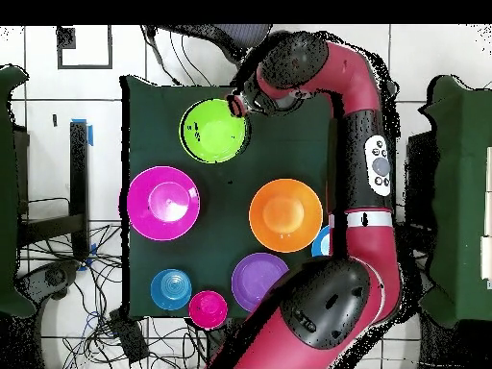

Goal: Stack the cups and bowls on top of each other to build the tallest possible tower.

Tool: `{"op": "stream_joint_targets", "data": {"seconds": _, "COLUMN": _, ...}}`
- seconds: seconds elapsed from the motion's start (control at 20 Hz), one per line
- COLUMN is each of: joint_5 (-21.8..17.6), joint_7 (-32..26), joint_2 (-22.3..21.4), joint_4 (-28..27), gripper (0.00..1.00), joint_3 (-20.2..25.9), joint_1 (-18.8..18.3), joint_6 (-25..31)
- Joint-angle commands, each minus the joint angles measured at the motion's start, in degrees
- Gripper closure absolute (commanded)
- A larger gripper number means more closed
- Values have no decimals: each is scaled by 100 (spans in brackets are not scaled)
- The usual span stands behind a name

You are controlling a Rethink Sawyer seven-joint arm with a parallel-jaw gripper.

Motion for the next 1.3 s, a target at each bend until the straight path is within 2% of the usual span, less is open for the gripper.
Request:
{"op": "stream_joint_targets", "data": {"seconds": 0.05, "joint_5": 60, "joint_7": -827, "joint_2": 11, "joint_4": -90, "gripper": 100, "joint_3": -203, "joint_1": 67, "joint_6": 317}}
{"op": "stream_joint_targets", "data": {"seconds": 0.5, "joint_5": 83, "joint_7": -839, "joint_2": 41, "joint_4": -178, "gripper": 100, "joint_3": -176, "joint_1": 102, "joint_6": 428}}
{"op": "stream_joint_targets", "data": {"seconds": 0.9, "joint_5": 199, "joint_7": -462, "joint_2": 123, "joint_4": -290, "gripper": 100, "joint_3": -171, "joint_1": 149, "joint_6": 477}}
{"op": "stream_joint_targets", "data": {"seconds": 1.3, "joint_5": 279, "joint_7": -377, "joint_2": 179, "joint_4": -349, "gripper": 100, "joint_3": -189, "joint_1": 168, "joint_6": 356}}
